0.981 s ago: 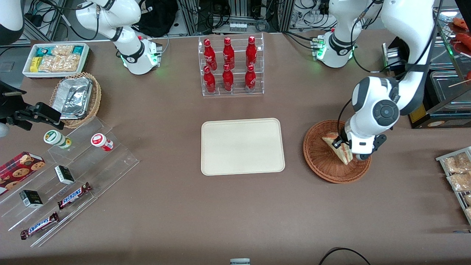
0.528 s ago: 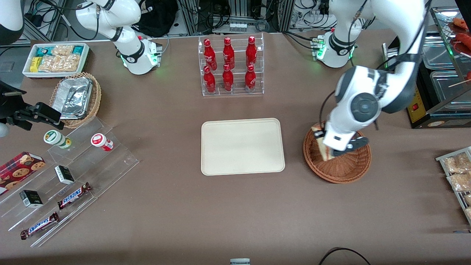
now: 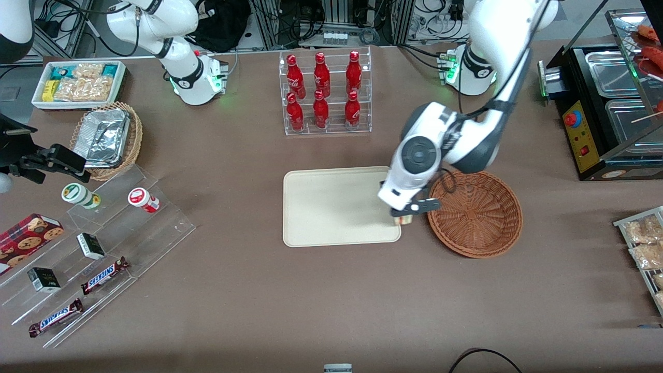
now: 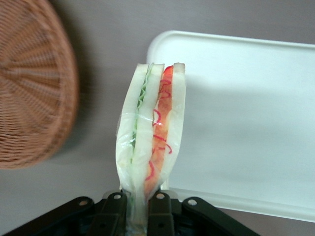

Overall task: Place sandwich from basket to tray
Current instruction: 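Lift the sandwich and carry it over the cream tray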

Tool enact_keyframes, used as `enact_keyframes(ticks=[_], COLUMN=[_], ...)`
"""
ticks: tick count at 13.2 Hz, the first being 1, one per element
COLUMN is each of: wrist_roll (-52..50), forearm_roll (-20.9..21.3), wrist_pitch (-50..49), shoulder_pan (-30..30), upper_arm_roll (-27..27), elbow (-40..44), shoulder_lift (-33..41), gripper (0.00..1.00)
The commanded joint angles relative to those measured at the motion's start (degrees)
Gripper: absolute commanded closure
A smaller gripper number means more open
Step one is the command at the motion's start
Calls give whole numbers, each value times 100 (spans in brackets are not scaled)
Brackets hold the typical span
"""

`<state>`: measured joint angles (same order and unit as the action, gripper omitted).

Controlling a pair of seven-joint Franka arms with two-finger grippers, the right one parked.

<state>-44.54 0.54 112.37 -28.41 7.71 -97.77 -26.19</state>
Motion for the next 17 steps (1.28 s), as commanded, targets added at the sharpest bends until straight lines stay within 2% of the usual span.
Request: enact_keyframes(ticks=[1, 7, 13, 16, 17], wrist_roll=[-309, -1030, -1180, -1409, -1409], forearm_roll=[-54, -45, -151, -133, -142], wrist_pitch=[-14, 565, 1102, 1268, 1330], shoulder_pan=[-330, -841, -929, -1000, -1017], upper_arm_roll=[-60, -51, 107, 107, 107], elbow=[625, 1013, 1014, 1023, 1023], shoulder_lift=[-508, -992, -1274, -1458, -1485], gripper=[94, 95, 94, 90, 83])
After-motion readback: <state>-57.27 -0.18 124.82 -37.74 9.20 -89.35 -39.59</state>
